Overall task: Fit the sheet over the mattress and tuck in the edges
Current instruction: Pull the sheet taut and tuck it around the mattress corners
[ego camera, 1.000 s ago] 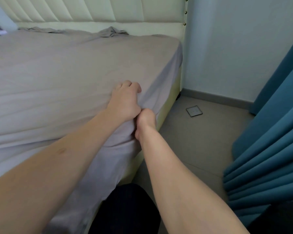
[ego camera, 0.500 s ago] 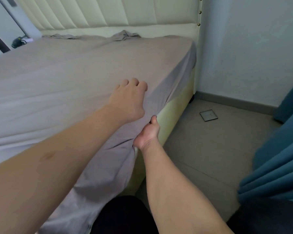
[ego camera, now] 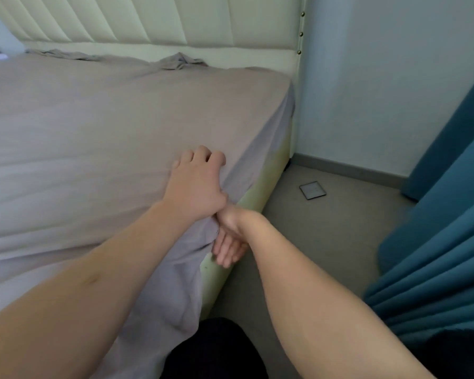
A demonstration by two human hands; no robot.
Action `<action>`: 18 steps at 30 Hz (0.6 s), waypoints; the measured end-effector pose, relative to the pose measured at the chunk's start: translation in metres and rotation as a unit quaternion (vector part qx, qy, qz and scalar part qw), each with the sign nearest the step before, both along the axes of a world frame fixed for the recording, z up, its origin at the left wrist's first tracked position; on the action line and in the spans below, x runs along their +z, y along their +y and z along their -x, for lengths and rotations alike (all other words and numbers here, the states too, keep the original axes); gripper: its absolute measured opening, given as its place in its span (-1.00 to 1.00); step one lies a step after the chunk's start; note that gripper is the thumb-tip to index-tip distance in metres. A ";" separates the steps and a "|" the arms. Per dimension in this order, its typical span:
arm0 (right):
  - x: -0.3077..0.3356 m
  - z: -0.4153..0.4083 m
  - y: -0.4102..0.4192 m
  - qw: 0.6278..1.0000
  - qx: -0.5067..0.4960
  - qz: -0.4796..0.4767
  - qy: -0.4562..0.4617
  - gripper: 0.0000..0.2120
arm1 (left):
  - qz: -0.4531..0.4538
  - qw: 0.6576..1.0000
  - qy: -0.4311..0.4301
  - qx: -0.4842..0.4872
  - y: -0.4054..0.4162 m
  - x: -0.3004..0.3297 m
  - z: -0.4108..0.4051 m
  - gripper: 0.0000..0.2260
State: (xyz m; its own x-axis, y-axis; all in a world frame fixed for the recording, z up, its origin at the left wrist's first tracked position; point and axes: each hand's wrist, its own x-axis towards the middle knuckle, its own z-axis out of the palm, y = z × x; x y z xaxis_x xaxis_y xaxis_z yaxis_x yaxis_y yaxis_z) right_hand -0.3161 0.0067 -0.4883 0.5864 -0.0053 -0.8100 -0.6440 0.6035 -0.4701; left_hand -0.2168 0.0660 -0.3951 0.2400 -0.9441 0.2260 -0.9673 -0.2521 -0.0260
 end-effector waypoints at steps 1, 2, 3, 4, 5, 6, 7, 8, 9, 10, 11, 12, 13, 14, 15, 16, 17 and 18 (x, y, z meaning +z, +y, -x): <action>-0.001 0.011 0.001 0.998 -0.031 0.040 0.032 -0.19 | -0.002 1.000 -0.004 0.004 0.000 -0.001 0.001 -0.44; -0.005 0.016 0.007 0.993 0.020 0.113 0.029 -0.25 | -0.003 1.000 -0.006 0.006 0.000 -0.002 0.002 -0.43; 0.007 0.006 0.008 0.976 0.033 0.194 0.097 -0.28 | -0.006 1.000 -0.004 0.009 0.001 -0.002 0.002 -0.43; 0.015 0.000 0.007 0.965 0.002 0.242 0.098 -0.33 | -0.010 1.000 -0.003 0.009 0.001 -0.001 0.003 -0.43; 0.025 0.003 0.006 0.961 -0.012 0.265 0.073 -0.40 | -0.016 1.000 -0.003 0.011 0.000 0.002 0.004 -0.44; 0.028 0.013 0.002 0.957 -0.075 0.274 0.052 -0.48 | -0.024 1.000 -0.001 0.014 -0.003 0.005 0.004 -0.45; 0.026 0.013 -0.007 0.946 -0.158 0.282 0.034 -0.55 | -0.032 0.999 0.006 0.017 -0.008 0.011 0.005 -0.47; 0.022 0.018 -0.016 0.927 -0.247 0.281 0.013 -0.61 | -0.041 0.999 0.014 0.022 -0.015 0.017 0.005 -0.50; 0.018 0.021 -0.027 0.903 -0.328 0.276 -0.007 -0.64 | -0.050 0.998 0.015 0.026 -0.025 0.023 0.006 -0.51; 0.018 0.023 -0.038 0.877 -0.399 0.268 -0.022 -0.66 | -0.050 0.998 0.006 0.025 -0.037 0.027 0.007 -0.53; 0.015 0.024 -0.051 0.849 -0.455 0.264 -0.037 -0.66 | -0.042 0.999 -0.007 0.021 -0.049 0.029 0.008 -0.53; 0.017 0.025 -0.062 0.829 -0.499 0.249 -0.046 -0.66 | -0.028 0.999 -0.020 0.013 -0.062 0.029 0.009 -0.52; 0.016 0.026 -0.073 0.814 -0.531 0.230 -0.056 -0.67 | -0.015 1.000 -0.027 0.004 -0.075 0.026 0.010 -0.50; 0.018 0.025 -0.084 0.806 -0.549 0.215 -0.061 -0.67 | -0.009 1.000 -0.026 -0.002 -0.092 0.022 0.011 -0.47; 0.018 0.024 -0.094 0.800 -0.561 0.199 -0.075 -0.68 | -0.011 1.000 -0.017 -0.004 -0.103 0.018 0.012 -0.44; 0.019 0.024 -0.100 0.795 -0.570 0.191 -0.083 -0.68 | -0.013 1.000 -0.007 -0.002 -0.113 0.012 0.012 -0.40; 0.018 0.021 -0.111 0.787 -0.583 0.179 -0.094 -0.66 | -0.012 1.000 -0.003 0.004 -0.125 0.008 0.011 -0.36; 0.019 0.019 -0.118 0.781 -0.593 0.166 -0.109 -0.65 | -0.013 1.000 -0.005 0.010 -0.132 0.003 0.010 -0.34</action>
State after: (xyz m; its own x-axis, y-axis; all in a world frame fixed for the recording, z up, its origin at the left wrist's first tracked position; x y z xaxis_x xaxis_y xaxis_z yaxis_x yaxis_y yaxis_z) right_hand -0.3349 -0.1111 -0.4689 0.1338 -0.8374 -0.5300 0.3911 0.5360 -0.7481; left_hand -0.2265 -0.0663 -0.3919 0.2565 -0.9447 0.2044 -0.9619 -0.2702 -0.0416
